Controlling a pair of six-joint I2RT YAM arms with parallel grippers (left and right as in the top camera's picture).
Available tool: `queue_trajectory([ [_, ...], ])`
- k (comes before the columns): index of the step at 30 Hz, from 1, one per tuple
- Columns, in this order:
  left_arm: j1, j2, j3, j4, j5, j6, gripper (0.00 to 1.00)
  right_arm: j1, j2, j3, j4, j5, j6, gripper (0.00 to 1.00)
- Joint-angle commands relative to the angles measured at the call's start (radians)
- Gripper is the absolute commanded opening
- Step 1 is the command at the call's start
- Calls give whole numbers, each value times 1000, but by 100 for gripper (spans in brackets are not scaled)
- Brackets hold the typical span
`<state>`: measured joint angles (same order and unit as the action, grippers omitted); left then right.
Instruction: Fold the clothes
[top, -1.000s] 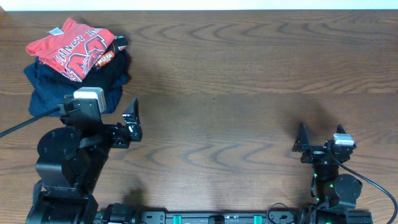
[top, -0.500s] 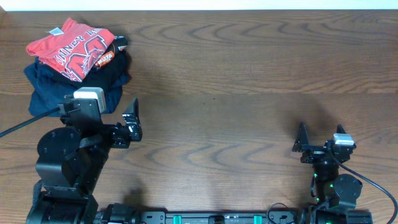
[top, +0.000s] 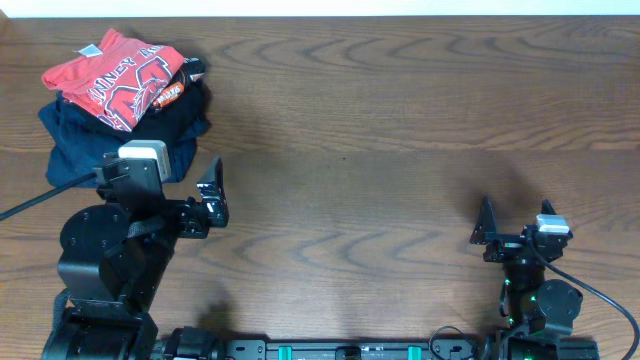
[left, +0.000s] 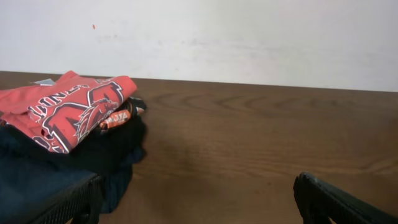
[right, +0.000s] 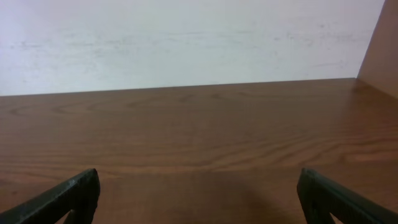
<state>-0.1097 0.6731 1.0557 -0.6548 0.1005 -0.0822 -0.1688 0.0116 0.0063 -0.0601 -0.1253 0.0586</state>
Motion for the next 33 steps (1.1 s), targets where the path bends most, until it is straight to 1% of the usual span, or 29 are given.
queue_trajectory([
  [1, -3, -1, -5, -24, -20, 11, 98, 6, -7, -1, -4, -6, -15, 99],
  [4, -1, -20, -7, -108, -35, 18, 98, 6, -7, -1, -4, -6, -15, 99],
  [6, 14, -40, -8, -202, -35, 18, 98, 6, -7, -1, -3, -6, -15, 99],
  [9, 39, -84, -37, -301, -50, 19, 98, 6, -7, -1, -4, -6, -15, 99],
  [11, 52, -128, -86, -317, -77, 19, 98, 6, -7, -1, -4, -6, -15, 99],
  [14, 64, -207, -201, -287, -95, 19, 98, 6, -7, -1, -4, -6, -15, 99],
  [18, 65, -324, -400, -157, -94, 18, 98, 6, -7, -1, -4, -6, -15, 99],
  [23, 65, -458, -632, 90, -94, 18, 98, 6, -7, -1, -3, -6, -15, 99],
  [27, 65, -547, -774, 264, -95, 25, 98, 6, -7, -1, -3, -6, -15, 99],
  [30, 65, -609, -863, 388, -95, 51, 98, 6, -7, -1, -4, -6, -15, 99],
  [33, 65, -645, -938, 527, -95, 102, 98, 6, -7, -1, -3, -6, -15, 99],
])
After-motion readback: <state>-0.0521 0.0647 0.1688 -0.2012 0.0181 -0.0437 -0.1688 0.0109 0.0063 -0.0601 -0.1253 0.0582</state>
